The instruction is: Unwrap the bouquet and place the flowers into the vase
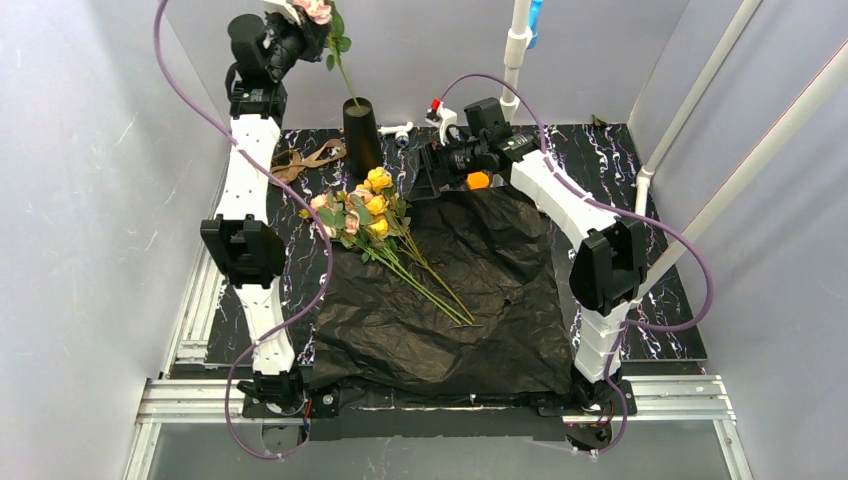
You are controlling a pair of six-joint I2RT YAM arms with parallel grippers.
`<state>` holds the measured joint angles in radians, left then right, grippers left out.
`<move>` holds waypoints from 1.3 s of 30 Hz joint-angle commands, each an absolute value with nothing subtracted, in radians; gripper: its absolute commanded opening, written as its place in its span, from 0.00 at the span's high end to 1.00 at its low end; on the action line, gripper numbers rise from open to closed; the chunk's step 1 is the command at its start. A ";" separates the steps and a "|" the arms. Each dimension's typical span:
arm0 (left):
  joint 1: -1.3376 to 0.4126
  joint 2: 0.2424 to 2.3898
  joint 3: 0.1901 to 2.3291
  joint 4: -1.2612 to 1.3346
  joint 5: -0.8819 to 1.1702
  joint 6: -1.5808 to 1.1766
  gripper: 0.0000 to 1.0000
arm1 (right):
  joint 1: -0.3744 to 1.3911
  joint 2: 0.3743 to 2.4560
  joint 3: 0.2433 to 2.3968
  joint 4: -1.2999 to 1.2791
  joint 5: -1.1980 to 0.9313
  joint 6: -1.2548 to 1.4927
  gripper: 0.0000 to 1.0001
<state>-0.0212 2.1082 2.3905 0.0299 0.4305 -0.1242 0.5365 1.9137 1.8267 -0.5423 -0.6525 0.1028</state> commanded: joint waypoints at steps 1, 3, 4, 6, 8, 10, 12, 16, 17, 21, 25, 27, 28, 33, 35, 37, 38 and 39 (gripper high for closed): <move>-0.058 2.131 2.373 0.059 0.445 -0.088 1.00 | 0.532 1.931 1.875 -0.591 -0.616 0.076 0.04; -0.067 2.151 2.372 0.056 0.442 -0.084 0.94 | 0.532 1.934 1.873 -0.607 -0.598 0.058 0.06; -0.071 2.159 2.372 0.054 0.439 -0.082 0.91 | 0.532 1.938 1.874 -0.622 -0.590 0.044 0.06; -0.075 2.172 2.373 0.049 0.431 -0.081 0.84 | 0.532 1.944 1.875 -0.652 -0.576 0.017 0.08; -0.078 2.175 2.372 0.040 0.414 -0.086 0.71 | 0.532 1.948 1.871 -0.672 -0.579 0.003 0.12; -0.078 2.167 2.364 0.027 0.401 -0.096 0.61 | 0.532 1.951 1.858 -0.681 -0.585 0.002 0.14; -0.077 2.143 2.338 0.017 0.396 -0.096 0.52 | 0.532 1.954 1.846 -0.685 -0.587 -0.012 0.18; -0.077 2.064 2.269 0.005 0.383 -0.090 0.34 | 0.540 1.955 1.814 -0.704 -0.572 -0.062 0.23; -0.078 2.045 2.254 -0.015 0.380 -0.088 0.28 | 0.545 1.954 1.806 -0.714 -0.566 -0.076 0.24; -0.077 1.969 2.218 -0.071 0.358 -0.083 0.06 | 0.576 1.951 1.767 -0.754 -0.530 -0.145 0.29; -0.064 1.876 2.179 -0.091 0.313 -0.111 0.02 | 0.620 1.954 1.731 -0.795 -0.480 -0.214 0.36; -0.055 1.824 2.151 -0.095 0.286 -0.124 0.02 | 0.640 1.955 1.717 -0.807 -0.454 -0.237 0.38; -0.049 1.801 2.137 -0.101 0.285 -0.126 0.02 | 0.648 1.957 1.712 -0.815 -0.449 -0.243 0.40; -0.039 1.639 2.001 -0.141 0.277 -0.062 0.02 | 0.692 1.962 1.681 -0.801 -0.422 -0.239 0.44; -0.038 1.554 1.898 -0.128 0.280 -0.024 0.02 | 0.702 1.972 1.675 -0.789 -0.409 -0.227 0.45; -0.037 1.475 1.797 -0.128 0.283 0.007 0.02 | 0.712 1.981 1.668 -0.783 -0.401 -0.218 0.44; -0.037 1.442 1.761 -0.138 0.288 0.036 0.02 | 0.716 1.984 1.662 -0.776 -0.397 -0.214 0.44; -0.037 1.408 1.734 -0.154 0.293 0.052 0.02 | 0.722 1.988 1.652 -0.766 -0.391 -0.212 0.44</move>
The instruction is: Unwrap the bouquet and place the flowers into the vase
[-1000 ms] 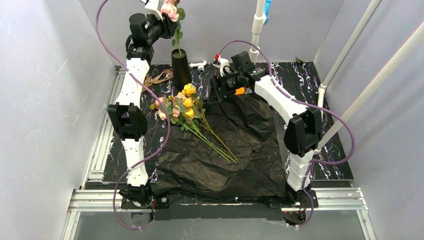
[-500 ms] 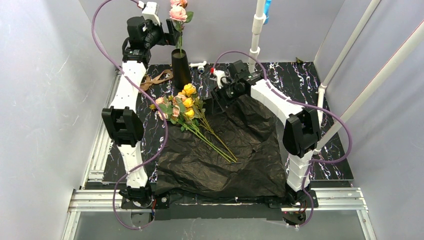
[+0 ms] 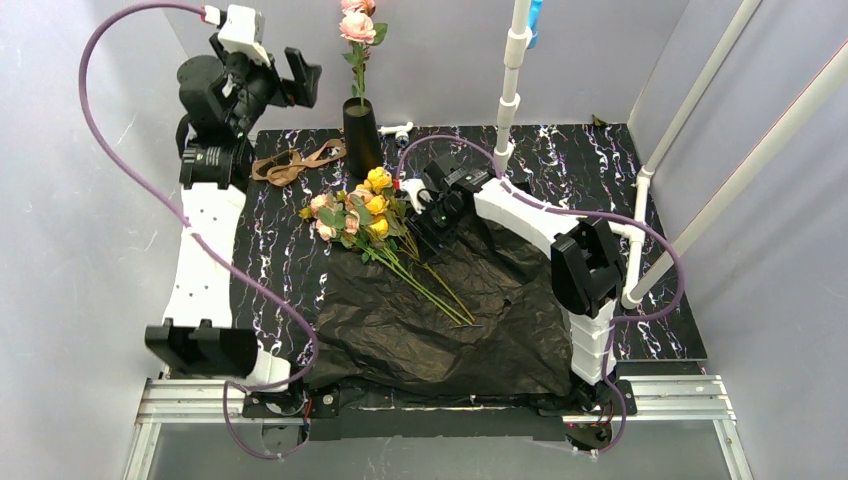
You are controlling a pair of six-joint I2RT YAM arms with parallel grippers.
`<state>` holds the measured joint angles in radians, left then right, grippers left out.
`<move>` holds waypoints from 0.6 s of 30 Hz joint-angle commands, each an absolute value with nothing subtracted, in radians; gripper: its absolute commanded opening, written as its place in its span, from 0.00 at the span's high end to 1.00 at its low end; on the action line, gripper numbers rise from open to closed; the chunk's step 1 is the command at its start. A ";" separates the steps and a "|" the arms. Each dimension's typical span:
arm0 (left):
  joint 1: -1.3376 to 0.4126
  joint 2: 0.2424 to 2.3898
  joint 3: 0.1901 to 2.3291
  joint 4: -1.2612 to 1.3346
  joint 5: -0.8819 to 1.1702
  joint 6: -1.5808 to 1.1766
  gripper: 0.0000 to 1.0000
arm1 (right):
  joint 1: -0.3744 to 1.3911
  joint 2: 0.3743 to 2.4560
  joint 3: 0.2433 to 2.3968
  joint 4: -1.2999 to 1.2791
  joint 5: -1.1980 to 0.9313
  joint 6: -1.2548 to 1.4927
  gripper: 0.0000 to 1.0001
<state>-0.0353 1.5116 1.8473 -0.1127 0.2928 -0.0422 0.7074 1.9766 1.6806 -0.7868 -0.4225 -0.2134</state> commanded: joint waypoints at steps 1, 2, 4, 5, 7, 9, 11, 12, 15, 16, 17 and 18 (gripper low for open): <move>-0.037 1.379 1.704 -0.168 0.295 0.066 0.02 | 0.727 1.993 1.644 -0.757 -0.381 -0.210 0.44; -0.037 1.353 1.678 -0.180 0.295 0.075 0.02 | 0.732 1.999 1.635 -0.747 -0.373 -0.207 0.44; -0.037 1.304 1.634 -0.201 0.289 0.085 0.02 | 0.744 2.015 1.631 -0.736 -0.355 -0.202 0.44; -0.037 1.281 1.614 -0.212 0.287 0.087 0.02 | 0.750 2.022 1.631 -0.730 -0.347 -0.200 0.44; -0.037 1.243 1.582 -0.233 0.280 0.084 0.02 | 0.762 2.043 1.634 -0.714 -0.335 -0.199 0.44; -0.037 1.217 1.557 -0.254 0.269 0.055 0.02 | 0.774 2.059 1.636 -0.694 -0.305 -0.197 0.44; -0.037 1.192 1.532 -0.270 0.274 0.023 0.02 | 0.777 2.077 1.637 -0.673 -0.279 -0.179 0.46; -0.038 1.180 1.520 -0.273 0.282 0.015 0.02 | 0.777 2.085 1.640 -0.669 -0.267 -0.177 0.47; -0.037 1.147 1.492 -0.274 0.287 0.006 0.02 | 0.777 2.101 1.647 -0.665 -0.240 -0.175 0.56; -0.037 1.141 1.488 -0.281 0.284 0.005 0.02 | 0.777 2.105 1.650 -0.663 -0.233 -0.170 0.61; -0.037 1.136 1.487 -0.286 0.281 0.008 0.02 | 0.778 2.108 1.650 -0.659 -0.226 -0.162 0.67; -0.037 1.134 1.488 -0.291 0.277 0.014 0.02 | 0.777 2.108 1.653 -0.658 -0.220 -0.152 0.72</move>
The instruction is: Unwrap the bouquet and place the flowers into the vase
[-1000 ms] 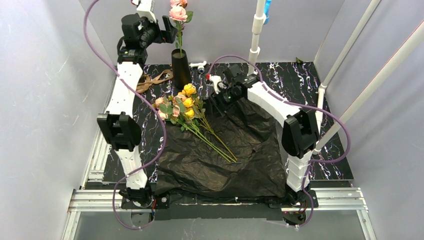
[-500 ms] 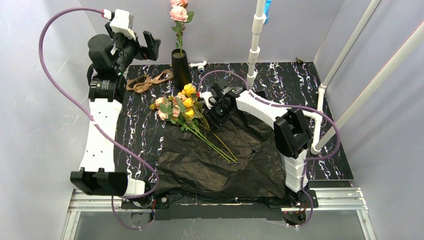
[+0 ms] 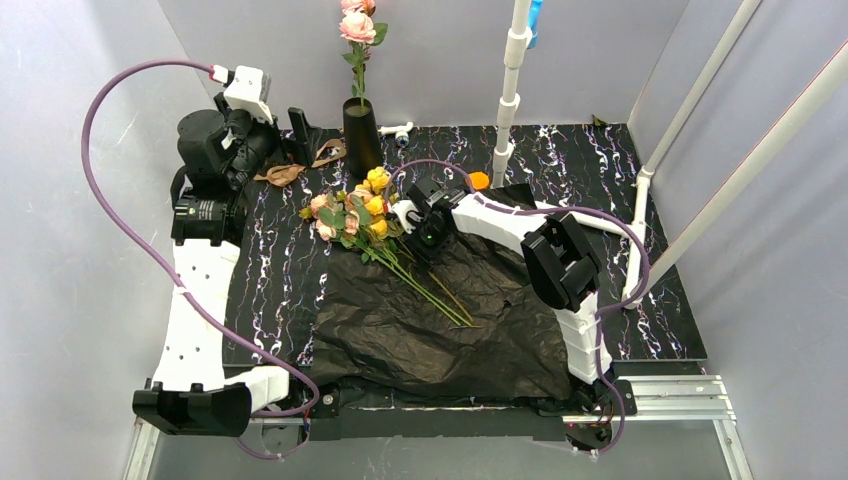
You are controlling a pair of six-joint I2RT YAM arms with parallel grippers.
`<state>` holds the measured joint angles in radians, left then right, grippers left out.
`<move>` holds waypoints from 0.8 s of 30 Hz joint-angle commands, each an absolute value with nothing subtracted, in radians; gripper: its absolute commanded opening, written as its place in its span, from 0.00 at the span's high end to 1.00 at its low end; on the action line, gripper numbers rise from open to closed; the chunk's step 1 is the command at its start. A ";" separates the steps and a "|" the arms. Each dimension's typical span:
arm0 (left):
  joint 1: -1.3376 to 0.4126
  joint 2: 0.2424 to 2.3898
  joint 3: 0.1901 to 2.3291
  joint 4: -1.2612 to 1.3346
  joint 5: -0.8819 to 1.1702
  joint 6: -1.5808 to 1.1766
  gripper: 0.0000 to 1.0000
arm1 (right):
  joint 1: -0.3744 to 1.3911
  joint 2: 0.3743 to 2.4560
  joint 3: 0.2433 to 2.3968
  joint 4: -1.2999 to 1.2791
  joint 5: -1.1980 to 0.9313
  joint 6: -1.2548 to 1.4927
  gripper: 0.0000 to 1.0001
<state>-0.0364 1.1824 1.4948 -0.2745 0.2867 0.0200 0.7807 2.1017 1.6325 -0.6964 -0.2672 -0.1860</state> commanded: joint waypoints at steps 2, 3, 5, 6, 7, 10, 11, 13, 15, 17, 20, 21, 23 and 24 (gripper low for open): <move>-0.036 1.128 1.492 -0.297 0.272 0.024 0.02 | 0.778 2.097 1.655 -0.650 -0.197 -0.115 0.87; -0.037 1.124 1.491 -0.298 0.270 0.027 0.02 | 0.777 2.088 1.658 -0.648 -0.192 -0.102 0.96; -0.036 1.120 1.489 -0.296 0.269 0.025 0.02 | 0.778 2.059 1.664 -0.647 -0.187 -0.075 0.99; -0.037 1.117 1.487 -0.298 0.268 0.020 0.02 | 0.777 2.045 1.668 -0.648 -0.185 -0.063 0.99; -0.037 1.120 1.489 -0.303 0.269 0.012 0.02 | 0.776 2.028 1.671 -0.648 -0.182 -0.053 0.99; -0.037 1.135 1.500 -0.332 0.285 -0.028 0.02 | 0.771 1.963 1.661 -0.622 -0.157 -0.018 0.99; -0.037 1.143 1.509 -0.347 0.297 -0.046 0.02 | 0.766 1.938 1.649 -0.601 -0.145 -0.009 0.99; -0.036 1.162 1.523 -0.371 0.323 -0.085 0.02 | 0.751 1.888 1.619 -0.560 -0.138 0.035 0.99; -0.037 1.180 1.531 -0.393 0.349 -0.116 0.02 | 0.740 1.842 1.595 -0.533 -0.135 0.048 0.99; -0.036 1.194 1.532 -0.410 0.381 -0.149 0.02 | 0.734 1.792 1.565 -0.492 -0.154 0.054 0.99; -0.037 1.211 1.521 -0.424 0.449 -0.171 0.02 | 0.725 1.709 1.508 -0.383 -0.182 0.074 0.99; -0.036 1.220 1.519 -0.432 0.471 -0.176 0.02 | 0.722 1.688 1.501 -0.347 -0.191 0.089 0.99; -0.036 1.235 1.525 -0.449 0.504 -0.192 0.02 | 0.718 1.644 1.493 -0.290 -0.222 0.109 0.99; -0.037 1.245 1.531 -0.459 0.529 -0.198 0.03 | 0.718 1.626 1.489 -0.260 -0.241 0.118 0.99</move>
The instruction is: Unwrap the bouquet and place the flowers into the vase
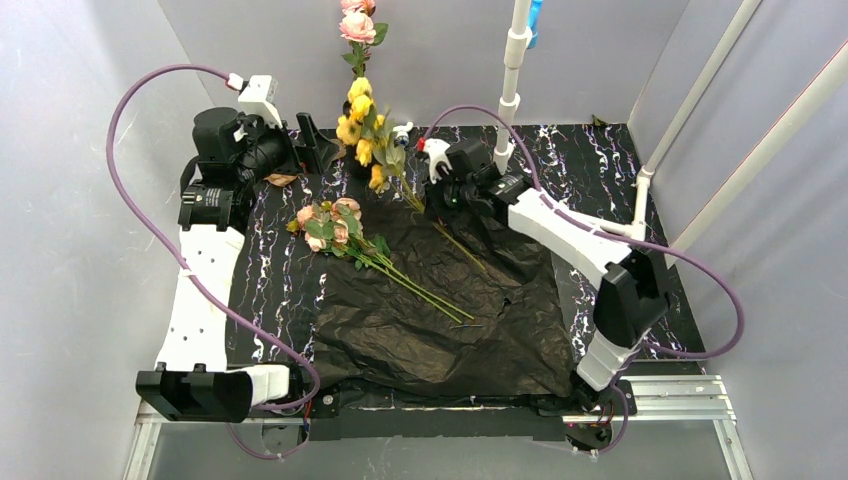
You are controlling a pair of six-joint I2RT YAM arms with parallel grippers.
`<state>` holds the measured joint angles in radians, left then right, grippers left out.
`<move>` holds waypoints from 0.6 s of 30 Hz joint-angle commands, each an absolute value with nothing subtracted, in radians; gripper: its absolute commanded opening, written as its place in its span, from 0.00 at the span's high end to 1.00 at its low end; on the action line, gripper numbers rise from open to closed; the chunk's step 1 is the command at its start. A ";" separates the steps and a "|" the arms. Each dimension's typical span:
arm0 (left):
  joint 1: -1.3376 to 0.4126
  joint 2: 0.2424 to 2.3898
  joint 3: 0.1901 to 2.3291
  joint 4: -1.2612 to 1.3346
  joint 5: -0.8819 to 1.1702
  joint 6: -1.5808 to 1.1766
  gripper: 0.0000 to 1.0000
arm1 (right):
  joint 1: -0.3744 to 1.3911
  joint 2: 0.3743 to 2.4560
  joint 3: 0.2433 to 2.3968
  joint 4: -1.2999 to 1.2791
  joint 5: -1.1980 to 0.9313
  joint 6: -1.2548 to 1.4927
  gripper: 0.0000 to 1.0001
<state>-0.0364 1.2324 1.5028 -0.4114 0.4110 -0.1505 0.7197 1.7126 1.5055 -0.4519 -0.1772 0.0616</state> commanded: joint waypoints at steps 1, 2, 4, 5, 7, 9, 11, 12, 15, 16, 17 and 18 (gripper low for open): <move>-0.036 1.255 1.536 -0.466 0.560 -0.205 0.04 | 0.718 1.608 1.482 -0.227 -0.259 0.127 0.99; -0.037 1.266 1.542 -0.468 0.598 -0.217 0.04 | 0.718 1.592 1.475 -0.195 -0.283 0.141 0.99; -0.037 1.286 1.550 -0.457 0.676 -0.253 0.06 | 0.718 1.567 1.465 -0.145 -0.314 0.168 0.99; -0.037 1.296 1.550 -0.445 0.715 -0.275 0.07 | 0.717 1.559 1.462 -0.121 -0.330 0.184 0.99; -0.038 1.313 1.548 -0.407 0.773 -0.347 0.10 | 0.719 1.549 1.463 -0.088 -0.362 0.203 0.99; -0.039 1.326 1.533 -0.351 0.813 -0.417 0.12 | 0.722 1.541 1.458 -0.044 -0.386 0.222 0.99; -0.044 1.339 1.521 -0.309 0.819 -0.463 0.13 | 0.723 1.534 1.456 -0.011 -0.408 0.234 0.99; -0.046 1.350 1.520 -0.297 0.821 -0.475 0.13 | 0.726 1.531 1.456 0.020 -0.417 0.237 0.99; -0.048 1.368 1.530 -0.251 0.835 -0.512 0.14 | 0.736 1.526 1.461 0.034 -0.430 0.241 0.99; -0.048 1.374 1.531 -0.231 0.845 -0.528 0.14 | 0.740 1.527 1.462 0.030 -0.431 0.239 0.99; -0.051 1.379 1.534 -0.215 0.855 -0.538 0.15 | 0.745 1.526 1.460 0.030 -0.432 0.238 0.99; -0.055 1.384 1.537 -0.199 0.865 -0.548 0.16 | 0.748 1.526 1.458 0.031 -0.436 0.236 0.99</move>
<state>-0.0437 1.3788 1.5139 -0.2981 0.7868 -0.4717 0.7288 1.5784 1.4620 -0.0639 -0.3977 0.2237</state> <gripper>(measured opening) 0.859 0.055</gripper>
